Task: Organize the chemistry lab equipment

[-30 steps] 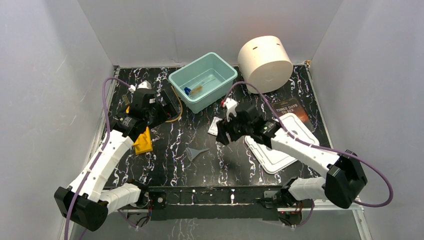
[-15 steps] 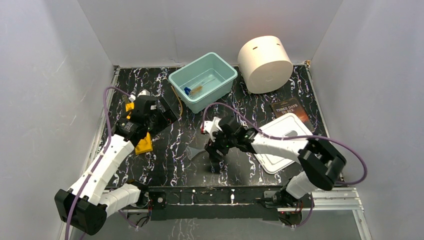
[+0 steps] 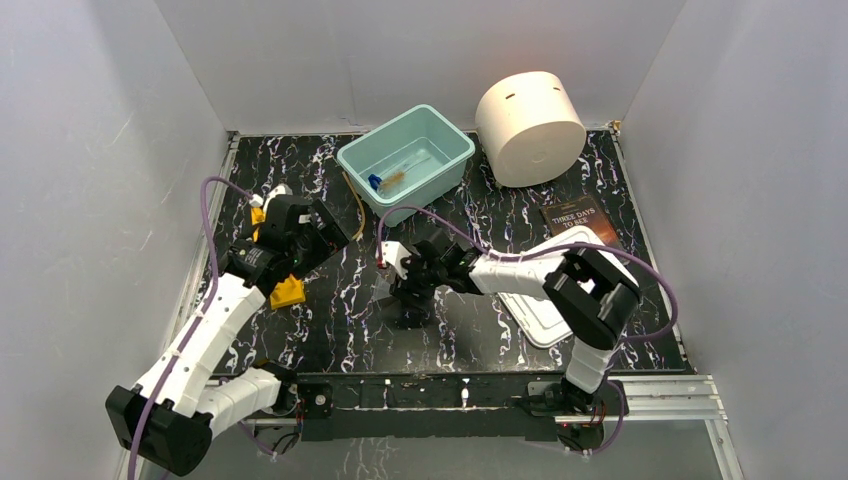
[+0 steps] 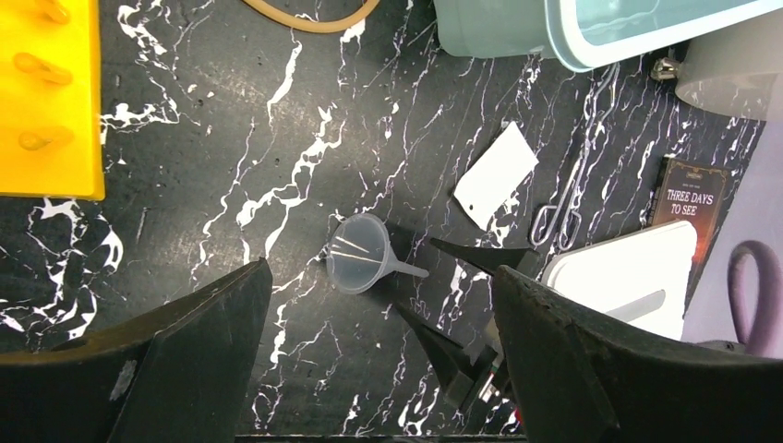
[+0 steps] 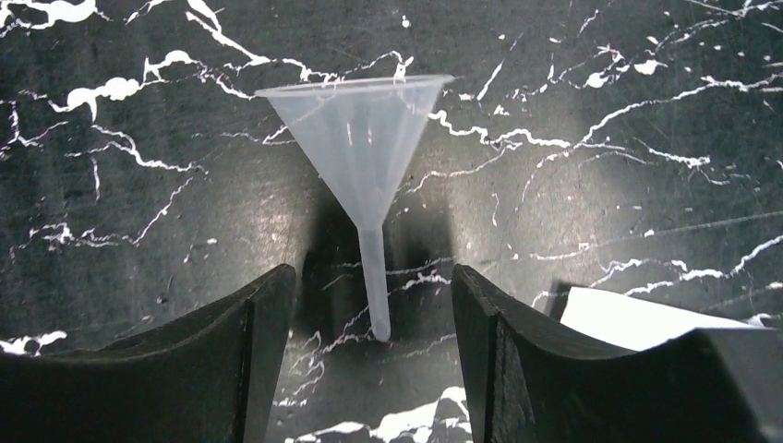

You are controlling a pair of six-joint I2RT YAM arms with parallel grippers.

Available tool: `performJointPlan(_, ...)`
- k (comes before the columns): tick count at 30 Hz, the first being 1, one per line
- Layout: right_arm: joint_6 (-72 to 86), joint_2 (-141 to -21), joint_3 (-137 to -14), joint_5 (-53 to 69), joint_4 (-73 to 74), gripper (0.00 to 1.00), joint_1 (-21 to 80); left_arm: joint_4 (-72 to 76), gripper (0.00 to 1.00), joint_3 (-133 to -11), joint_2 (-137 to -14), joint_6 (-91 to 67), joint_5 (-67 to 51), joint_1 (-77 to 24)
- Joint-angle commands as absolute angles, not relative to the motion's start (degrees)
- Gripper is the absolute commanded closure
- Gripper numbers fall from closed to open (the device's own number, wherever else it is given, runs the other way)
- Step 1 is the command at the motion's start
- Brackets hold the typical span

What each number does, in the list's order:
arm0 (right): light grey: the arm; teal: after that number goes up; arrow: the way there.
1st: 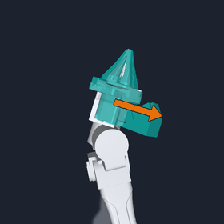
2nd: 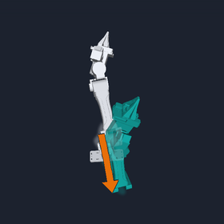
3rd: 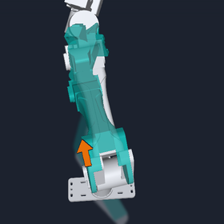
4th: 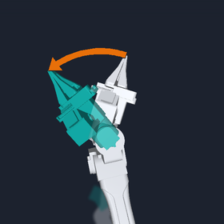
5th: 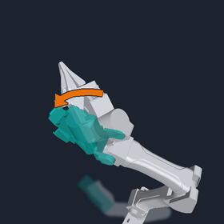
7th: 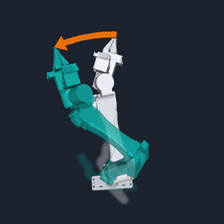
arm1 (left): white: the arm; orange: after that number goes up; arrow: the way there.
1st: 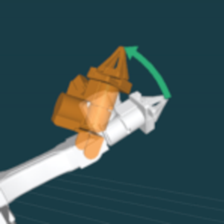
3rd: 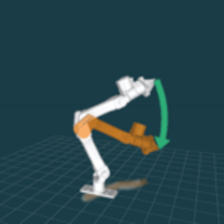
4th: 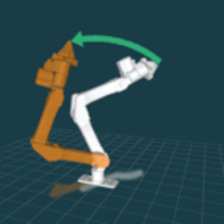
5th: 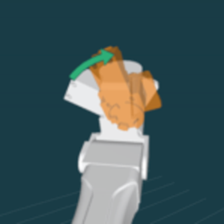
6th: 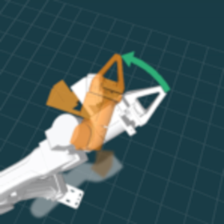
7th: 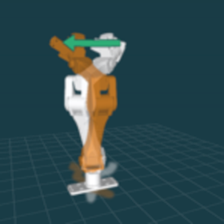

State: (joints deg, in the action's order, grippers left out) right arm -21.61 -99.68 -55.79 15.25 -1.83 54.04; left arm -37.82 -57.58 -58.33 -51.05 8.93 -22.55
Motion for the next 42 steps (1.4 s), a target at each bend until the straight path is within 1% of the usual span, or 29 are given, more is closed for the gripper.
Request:
performJointPlan(1, -22.9, -102.7, -59.6, 18.1, -5.4, 0.32, 53.9, -39.8, 0.12, -59.5, -56.0, -50.3, 12.9, -22.1)
performJointPlan(5, -22.5, -104.6, -60.0, 17.8, -7.2, 0.46, 53.9, -40.1, 0.11, -60.2, -55.8, -49.5, 13.5, -22.1)
performJointPlan(8, -22.3, -104.9, -59.9, 17.1, -8.4, 0.51, 53.8, -40.4, 0.11, -60.3, -56.0, -49.2, 13.9, -22.1)
performJointPlan(10, -23.0, -105.4, -60.1, 17.4, -7.9, 0.53, 53.8, -40.6, 0.11, -60.4, -55.8, -49.2, 14.1, -22.2)
performJointPlan(13, -23.6, -106.5, -60.5, 17.4, -6.6, 0.60, 53.7, -40.8, 0.11, -60.3, -55.4, -49.3, 14.3, -22.1)
performJointPlan(20, -23.7, -106.3, -60.2, 15.3, -7.2, 0.82, 53.7, -42.2, 0.11, -59.3, -53.9, -52.2, 15.6, -22.1)
performJointPlan(23, -23.1, -105.6, -60.4, 14.6, -7.8, 0.93, 53.7, -42.7, 0.11, -58.6, -53.2, -53.7, 16.4, -22.2)
performJointPlan(25, -22.4, -104.9, -60.2, 14.6, -8.4, 0.99, 53.7, -42.9, 0.11, -58.5, -52.9, -54.2, 17.0, -22.1)
performJointPlan(26, -21.9, -104.5, -60.0, 14.8, -8.8, 1.00, 53.6, -43.0, 0.11, -58.5, -52.8, -54.6, 17.2, -22.2)
performJointPlan(31, -16.0, -100.8, -58.4, 19.2, -12.1, 1.00, 51.6, -45.6, 0.09, -59.2, -52.5, -57.9, 17.8, -22.1)
performJointPlan(35, -11.0, -96.2, -55.6, 22.1, -16.7, 1.00, 50.0, -47.9, 0.08, -61.1, -53.7, -60.8, 15.5, -22.1)
performJointPlan(38, -9.4, -92.2, -53.3, 21.8, -20.1, 1.00, 49.6, -45.5, 0.08, -61.5, -54.2, -60.6, 12.5, -22.1)
performJointPlan(42, -6.9, -87.5, -51.6, 20.7, -23.4, 1.00, 48.8, -38.8, 0.07, -62.5, -55.8, -58.8, 2.5, -22.0)
